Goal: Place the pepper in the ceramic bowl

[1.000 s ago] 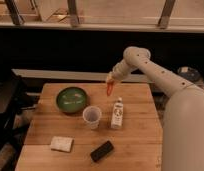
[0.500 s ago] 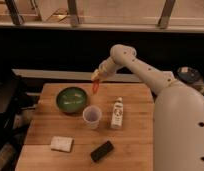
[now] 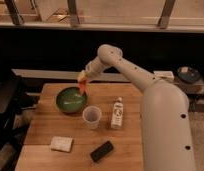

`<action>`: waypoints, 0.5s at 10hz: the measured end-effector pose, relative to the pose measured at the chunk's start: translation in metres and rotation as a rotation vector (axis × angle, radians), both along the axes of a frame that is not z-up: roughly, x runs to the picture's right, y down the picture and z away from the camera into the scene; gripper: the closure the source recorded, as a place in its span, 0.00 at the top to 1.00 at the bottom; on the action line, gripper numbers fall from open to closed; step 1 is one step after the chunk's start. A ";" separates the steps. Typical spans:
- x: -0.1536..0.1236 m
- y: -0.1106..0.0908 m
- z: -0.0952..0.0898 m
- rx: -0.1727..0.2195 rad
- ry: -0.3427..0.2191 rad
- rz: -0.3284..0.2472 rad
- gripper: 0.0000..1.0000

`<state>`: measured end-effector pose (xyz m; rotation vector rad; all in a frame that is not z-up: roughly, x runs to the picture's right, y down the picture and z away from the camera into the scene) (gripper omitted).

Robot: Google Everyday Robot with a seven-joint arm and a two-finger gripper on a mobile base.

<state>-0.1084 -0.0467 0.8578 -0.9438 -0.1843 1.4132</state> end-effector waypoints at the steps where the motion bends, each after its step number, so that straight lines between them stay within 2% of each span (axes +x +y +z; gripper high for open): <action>1: -0.020 0.009 -0.007 -0.011 -0.054 -0.018 0.37; 4: -0.051 0.018 -0.017 -0.008 -0.143 -0.039 0.64; 5: -0.058 0.022 -0.015 -0.015 -0.160 -0.043 0.66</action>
